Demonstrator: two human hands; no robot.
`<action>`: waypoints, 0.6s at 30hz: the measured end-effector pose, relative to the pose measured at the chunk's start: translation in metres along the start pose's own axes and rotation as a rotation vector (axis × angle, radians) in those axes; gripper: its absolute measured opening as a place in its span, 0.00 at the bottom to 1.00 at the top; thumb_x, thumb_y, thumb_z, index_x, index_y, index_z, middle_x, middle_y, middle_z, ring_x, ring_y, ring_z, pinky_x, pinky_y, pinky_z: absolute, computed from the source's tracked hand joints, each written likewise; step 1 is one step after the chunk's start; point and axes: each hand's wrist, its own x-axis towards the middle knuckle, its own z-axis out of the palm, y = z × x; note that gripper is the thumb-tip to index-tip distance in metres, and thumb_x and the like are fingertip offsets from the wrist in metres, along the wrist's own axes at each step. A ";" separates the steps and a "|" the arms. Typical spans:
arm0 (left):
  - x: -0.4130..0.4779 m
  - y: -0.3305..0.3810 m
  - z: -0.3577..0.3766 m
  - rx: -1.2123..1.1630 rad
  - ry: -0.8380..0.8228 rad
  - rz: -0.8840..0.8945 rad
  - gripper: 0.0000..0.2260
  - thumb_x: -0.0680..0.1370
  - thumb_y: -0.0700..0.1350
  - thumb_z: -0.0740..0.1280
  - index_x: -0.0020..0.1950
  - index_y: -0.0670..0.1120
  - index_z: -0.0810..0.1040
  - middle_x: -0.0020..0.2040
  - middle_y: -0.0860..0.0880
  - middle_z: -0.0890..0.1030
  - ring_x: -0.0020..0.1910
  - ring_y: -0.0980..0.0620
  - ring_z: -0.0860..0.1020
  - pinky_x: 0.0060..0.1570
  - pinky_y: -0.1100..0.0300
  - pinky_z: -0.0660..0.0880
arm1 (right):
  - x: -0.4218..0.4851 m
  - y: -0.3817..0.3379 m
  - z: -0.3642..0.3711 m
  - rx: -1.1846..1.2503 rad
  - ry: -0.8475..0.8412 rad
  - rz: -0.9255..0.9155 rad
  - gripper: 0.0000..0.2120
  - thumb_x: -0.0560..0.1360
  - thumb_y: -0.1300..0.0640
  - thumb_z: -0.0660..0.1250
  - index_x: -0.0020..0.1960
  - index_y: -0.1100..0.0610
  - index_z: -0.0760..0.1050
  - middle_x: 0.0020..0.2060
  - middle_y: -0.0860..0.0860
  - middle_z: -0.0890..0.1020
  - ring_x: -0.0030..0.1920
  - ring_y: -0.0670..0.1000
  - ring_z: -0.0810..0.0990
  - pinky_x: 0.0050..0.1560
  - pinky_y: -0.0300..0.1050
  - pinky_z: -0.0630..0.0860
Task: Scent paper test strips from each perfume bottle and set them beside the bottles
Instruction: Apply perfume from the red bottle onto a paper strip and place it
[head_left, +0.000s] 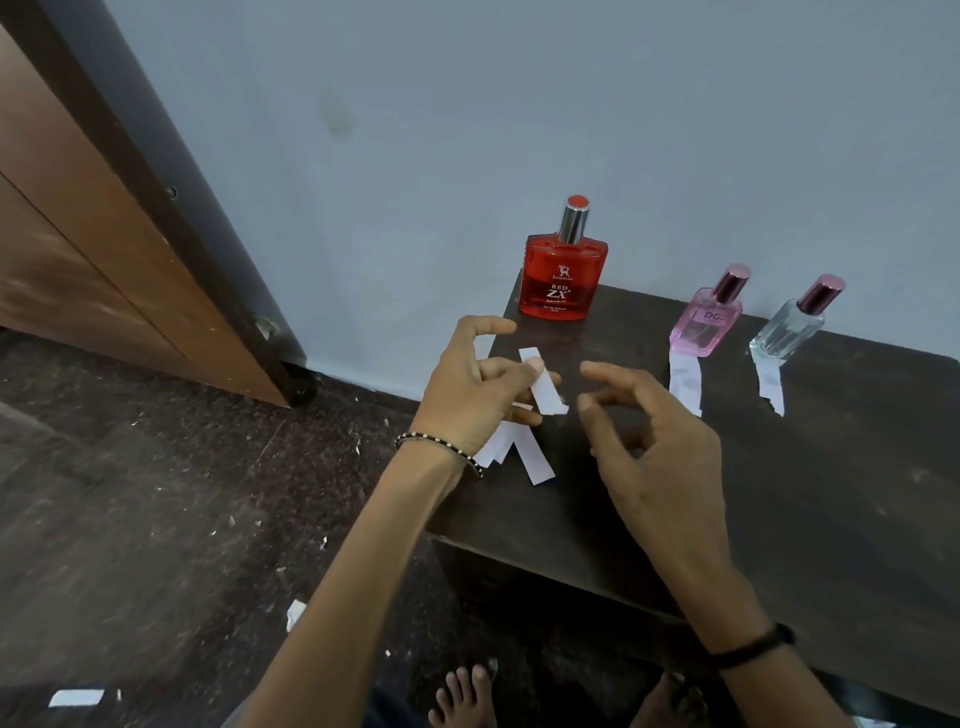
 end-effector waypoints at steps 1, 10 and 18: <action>0.001 0.000 -0.001 0.014 0.031 0.015 0.14 0.80 0.40 0.69 0.61 0.49 0.70 0.41 0.45 0.88 0.39 0.43 0.86 0.39 0.56 0.83 | 0.003 -0.002 0.001 0.011 0.010 0.047 0.12 0.80 0.56 0.71 0.62 0.49 0.80 0.49 0.39 0.84 0.43 0.41 0.84 0.40 0.33 0.79; 0.006 -0.005 -0.001 0.212 0.228 0.144 0.05 0.81 0.42 0.68 0.53 0.44 0.82 0.40 0.46 0.84 0.29 0.54 0.82 0.32 0.69 0.78 | 0.064 -0.005 0.031 0.001 -0.022 0.246 0.34 0.76 0.48 0.74 0.76 0.55 0.64 0.73 0.52 0.74 0.68 0.50 0.76 0.66 0.45 0.75; 0.008 -0.005 0.001 0.220 0.240 0.120 0.07 0.81 0.41 0.67 0.55 0.47 0.84 0.44 0.51 0.85 0.35 0.53 0.85 0.44 0.58 0.84 | 0.126 0.015 0.051 0.087 -0.075 0.283 0.35 0.71 0.51 0.80 0.72 0.54 0.67 0.67 0.51 0.79 0.66 0.51 0.78 0.70 0.54 0.74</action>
